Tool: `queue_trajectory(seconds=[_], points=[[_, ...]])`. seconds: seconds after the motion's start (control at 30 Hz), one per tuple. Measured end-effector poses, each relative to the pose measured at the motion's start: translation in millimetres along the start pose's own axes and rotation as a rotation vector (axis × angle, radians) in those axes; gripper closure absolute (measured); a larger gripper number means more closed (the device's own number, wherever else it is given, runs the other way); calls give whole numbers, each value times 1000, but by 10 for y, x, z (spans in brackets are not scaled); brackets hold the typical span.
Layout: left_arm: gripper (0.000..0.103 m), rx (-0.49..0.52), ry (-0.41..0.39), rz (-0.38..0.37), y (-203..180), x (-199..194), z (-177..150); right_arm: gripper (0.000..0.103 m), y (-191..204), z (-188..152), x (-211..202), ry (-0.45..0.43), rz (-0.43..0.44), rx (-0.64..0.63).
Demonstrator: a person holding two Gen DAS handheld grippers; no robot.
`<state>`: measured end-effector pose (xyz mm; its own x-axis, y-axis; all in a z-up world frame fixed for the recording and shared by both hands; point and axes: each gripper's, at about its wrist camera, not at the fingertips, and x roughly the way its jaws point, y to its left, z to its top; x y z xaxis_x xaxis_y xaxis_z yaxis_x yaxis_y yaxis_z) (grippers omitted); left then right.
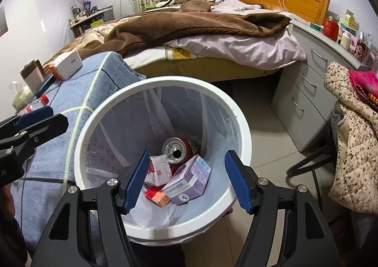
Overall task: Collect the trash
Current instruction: 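Carry both cartons over the wastebasket and open both tools to drop them, then move both tools back over the table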
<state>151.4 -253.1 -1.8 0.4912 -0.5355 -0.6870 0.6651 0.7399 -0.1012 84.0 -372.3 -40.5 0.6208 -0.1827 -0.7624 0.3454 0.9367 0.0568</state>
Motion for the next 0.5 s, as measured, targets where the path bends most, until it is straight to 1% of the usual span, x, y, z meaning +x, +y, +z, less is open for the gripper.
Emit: queue_trajectory(seconds=[0.3,0.5], points=[[37,-37,-54,44,246,-316,-36,35,148,57,-165,-55,27,-7],[37,-62,-81,77,470,-536,-104,35,346,86,-245,-88,66,-29]])
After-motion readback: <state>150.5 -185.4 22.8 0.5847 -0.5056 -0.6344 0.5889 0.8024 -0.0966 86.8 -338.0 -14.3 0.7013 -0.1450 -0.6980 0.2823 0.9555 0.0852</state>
